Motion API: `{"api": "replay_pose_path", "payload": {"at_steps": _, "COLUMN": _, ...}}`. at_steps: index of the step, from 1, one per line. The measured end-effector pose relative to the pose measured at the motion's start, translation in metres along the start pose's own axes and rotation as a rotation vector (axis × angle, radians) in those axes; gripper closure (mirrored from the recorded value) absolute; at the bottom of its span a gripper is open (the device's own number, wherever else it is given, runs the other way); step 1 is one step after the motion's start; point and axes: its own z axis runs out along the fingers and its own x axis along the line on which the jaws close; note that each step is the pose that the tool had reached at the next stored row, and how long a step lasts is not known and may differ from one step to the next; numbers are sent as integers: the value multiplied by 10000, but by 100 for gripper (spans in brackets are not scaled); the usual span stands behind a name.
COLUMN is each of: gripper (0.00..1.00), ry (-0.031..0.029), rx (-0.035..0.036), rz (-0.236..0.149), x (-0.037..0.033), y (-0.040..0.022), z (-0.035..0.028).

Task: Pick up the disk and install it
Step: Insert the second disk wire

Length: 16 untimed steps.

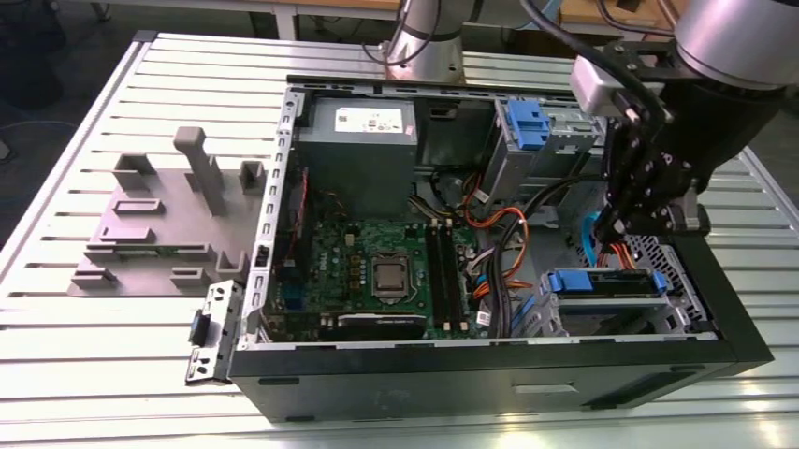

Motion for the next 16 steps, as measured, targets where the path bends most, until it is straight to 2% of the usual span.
{"api": "replay_pose_path", "payload": {"at_steps": 4, "gripper": 84, "ry": -2, "rx": 47, "rz": -11, "x": 109, "y": 9, "z": 31}}
{"api": "replay_pose_path", "payload": {"at_steps": 6, "gripper": 84, "ry": -3, "rx": 110, "rz": -16, "x": 143, "y": 13, "z": 44}}
{"api": "replay_pose_path", "payload": {"at_steps": 16, "gripper": 84, "ry": -23, "rx": 690, "rz": -35, "x": 185, "y": 94, "z": 87}}
